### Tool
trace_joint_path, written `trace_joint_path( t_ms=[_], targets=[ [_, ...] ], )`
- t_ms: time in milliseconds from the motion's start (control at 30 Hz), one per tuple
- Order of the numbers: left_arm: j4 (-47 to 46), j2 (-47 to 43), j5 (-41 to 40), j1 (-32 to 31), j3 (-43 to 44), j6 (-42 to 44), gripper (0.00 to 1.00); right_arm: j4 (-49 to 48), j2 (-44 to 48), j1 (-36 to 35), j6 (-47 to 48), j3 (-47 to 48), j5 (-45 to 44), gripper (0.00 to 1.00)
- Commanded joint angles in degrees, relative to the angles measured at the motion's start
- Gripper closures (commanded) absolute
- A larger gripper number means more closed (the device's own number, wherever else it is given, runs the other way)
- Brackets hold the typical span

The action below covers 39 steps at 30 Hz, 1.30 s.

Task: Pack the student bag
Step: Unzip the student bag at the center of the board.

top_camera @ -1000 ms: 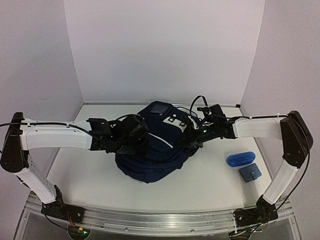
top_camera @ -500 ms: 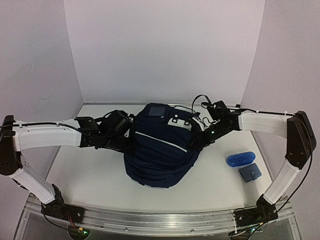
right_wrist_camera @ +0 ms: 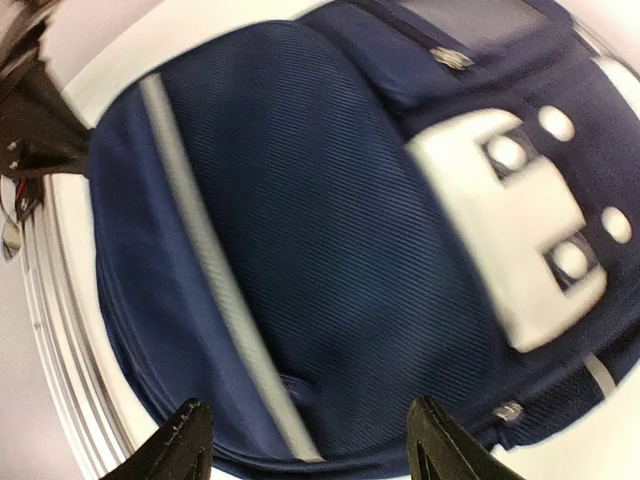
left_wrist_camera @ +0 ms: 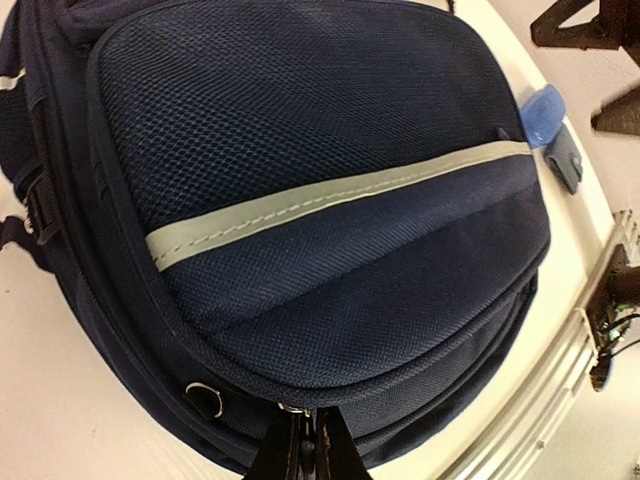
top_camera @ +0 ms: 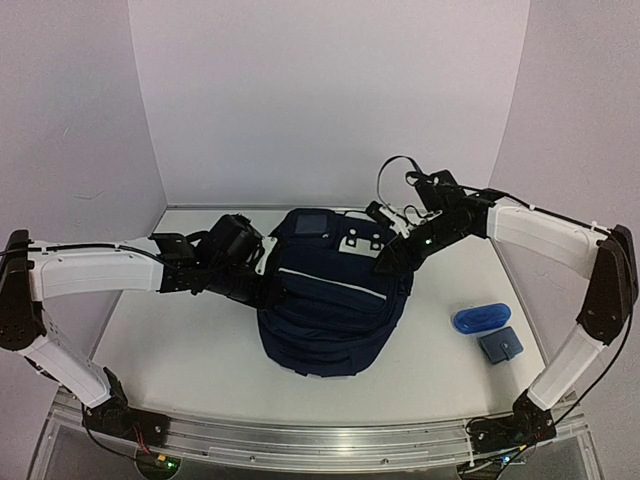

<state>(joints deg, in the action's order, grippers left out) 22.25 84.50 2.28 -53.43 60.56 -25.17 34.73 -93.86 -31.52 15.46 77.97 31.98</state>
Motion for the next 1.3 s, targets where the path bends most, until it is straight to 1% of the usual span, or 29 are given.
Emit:
trace_joint_path(
  t_ms=[0, 167, 333, 400, 500, 533, 567, 600, 633, 667, 700, 833, 967, 1067, 1133, 1267],
  targets=[
    [-5.17, 0.36, 7.49, -0.46, 3.51, 0.89, 1.00, 0.39, 1.57, -9.36, 4.81, 2.28, -4.04, 0.34],
    [-6.75, 0.60, 10.63, -0.12, 3.42, -0.90, 1.00, -4.36, -2.12, -16.05, 5.69, 2.82, -9.01, 0.34],
    [-7.76, -0.49, 11.78, 0.29, 2.37, -2.29, 1.00, -7.92, -5.08, -19.58, 6.83, 2.40, -14.37, 0.34],
    [-7.75, -0.99, 11.87, 0.56, 1.89, -2.57, 1.00, -9.07, -5.60, -20.06, 7.35, 2.02, -17.19, 0.40],
    [-7.78, -1.81, 11.74, 1.33, 0.73, -3.04, 1.00, -11.48, -5.72, -20.34, 7.16, 0.85, -22.72, 0.51],
    [-7.61, -2.06, 11.52, 1.79, 0.47, -3.20, 1.00, -11.61, -5.69, -20.33, 6.94, 0.72, -23.92, 0.58],
    [-7.36, -2.27, 11.21, 2.34, 0.21, -3.37, 1.00, -11.62, -5.56, -20.32, 6.66, 0.61, -24.85, 0.67],
    [-7.02, -2.43, 10.70, 2.95, -0.16, -3.51, 1.00, -11.61, -5.16, -20.34, 6.28, 0.37, -25.46, 0.80],
    [-6.16, -2.56, 9.14, 3.36, -0.13, -3.34, 1.00, -11.57, -4.26, -20.29, 6.08, -0.04, -25.62, 0.89],
    [-4.67, -2.49, 7.44, 3.57, 0.18, -2.91, 1.00, -11.45, -3.32, -20.31, 5.89, -0.75, -25.55, 0.96],
    [-3.36, -2.35, 5.78, 3.75, 0.52, -2.29, 1.00, -11.26, -2.45, -20.33, 5.77, -1.39, -25.59, 0.99],
    [0.62, -1.17, 0.13, 5.24, 1.70, -0.07, 1.00, -9.89, 0.44, -20.28, 6.17, -3.37, -26.04, 1.00],
    [2.23, -0.57, -2.30, 8.04, 2.07, 1.76, 1.00, -8.84, 2.41, -20.28, 7.00, -5.11, -26.33, 1.00],
    [1.75, -0.52, -3.89, 10.23, 2.13, 3.47, 1.00, -8.21, 3.43, -20.29, 7.49, -5.80, -25.60, 1.00],
    [0.76, -0.15, -4.06, 11.41, 2.37, 4.43, 1.00, -8.00, 3.45, -20.25, 7.49, -5.42, -24.03, 1.00],
    [-0.58, 2.24, -3.58, 14.77, 3.81, 6.21, 1.00, -6.55, 0.78, -20.36, 5.70, -1.10, -16.84, 1.00]
  ],
)
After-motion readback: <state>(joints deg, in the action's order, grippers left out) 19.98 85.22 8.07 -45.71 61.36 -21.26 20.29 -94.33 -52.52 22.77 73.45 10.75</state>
